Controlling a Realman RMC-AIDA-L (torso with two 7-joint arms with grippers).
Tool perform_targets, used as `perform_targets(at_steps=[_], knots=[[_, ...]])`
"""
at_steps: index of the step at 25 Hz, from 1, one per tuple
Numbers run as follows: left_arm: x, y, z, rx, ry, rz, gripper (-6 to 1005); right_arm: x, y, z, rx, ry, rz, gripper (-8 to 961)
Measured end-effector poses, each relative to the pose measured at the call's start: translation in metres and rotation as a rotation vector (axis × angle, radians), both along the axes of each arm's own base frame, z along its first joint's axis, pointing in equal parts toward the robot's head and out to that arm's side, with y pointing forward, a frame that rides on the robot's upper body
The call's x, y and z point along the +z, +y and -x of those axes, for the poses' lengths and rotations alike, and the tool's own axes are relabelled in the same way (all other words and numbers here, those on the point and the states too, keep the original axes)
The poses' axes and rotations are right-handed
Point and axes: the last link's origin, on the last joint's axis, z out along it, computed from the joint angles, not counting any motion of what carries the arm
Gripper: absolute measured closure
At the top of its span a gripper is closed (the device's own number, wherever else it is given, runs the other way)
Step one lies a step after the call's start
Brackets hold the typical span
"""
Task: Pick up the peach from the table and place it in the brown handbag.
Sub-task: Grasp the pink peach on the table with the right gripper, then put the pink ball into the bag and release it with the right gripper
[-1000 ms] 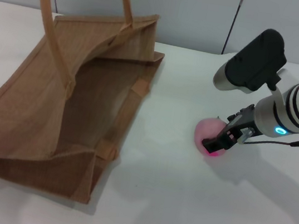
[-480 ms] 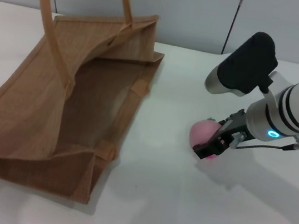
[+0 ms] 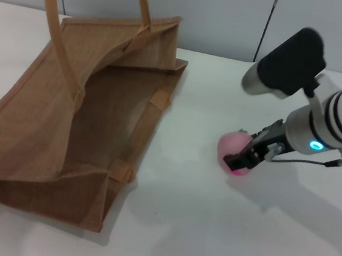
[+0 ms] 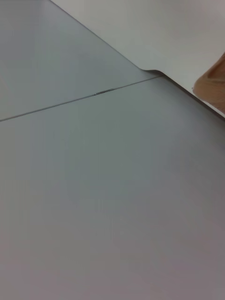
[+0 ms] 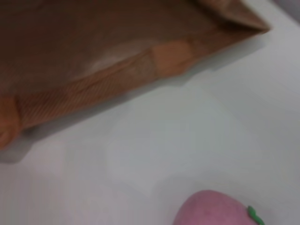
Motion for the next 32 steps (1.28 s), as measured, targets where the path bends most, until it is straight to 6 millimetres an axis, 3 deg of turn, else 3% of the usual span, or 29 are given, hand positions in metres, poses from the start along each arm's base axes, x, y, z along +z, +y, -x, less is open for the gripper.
perform_targets(at_steps=[10, 24, 32], knots=[[0.001, 0.0, 0.0, -0.001, -0.002, -0.006, 891, 0.005, 0.006, 0.01, 0.03, 0.031, -0.026, 291], [0.004, -0.001, -0.011, -0.051, -0.003, -0.025, 891, -0.002, 0.004, 0.063, 0.139, 0.257, 0.014, 362], [0.001, 0.0, -0.023, -0.093, -0.016, -0.012, 891, -0.01, 0.001, 0.075, 0.184, 0.314, 0.038, 392]])
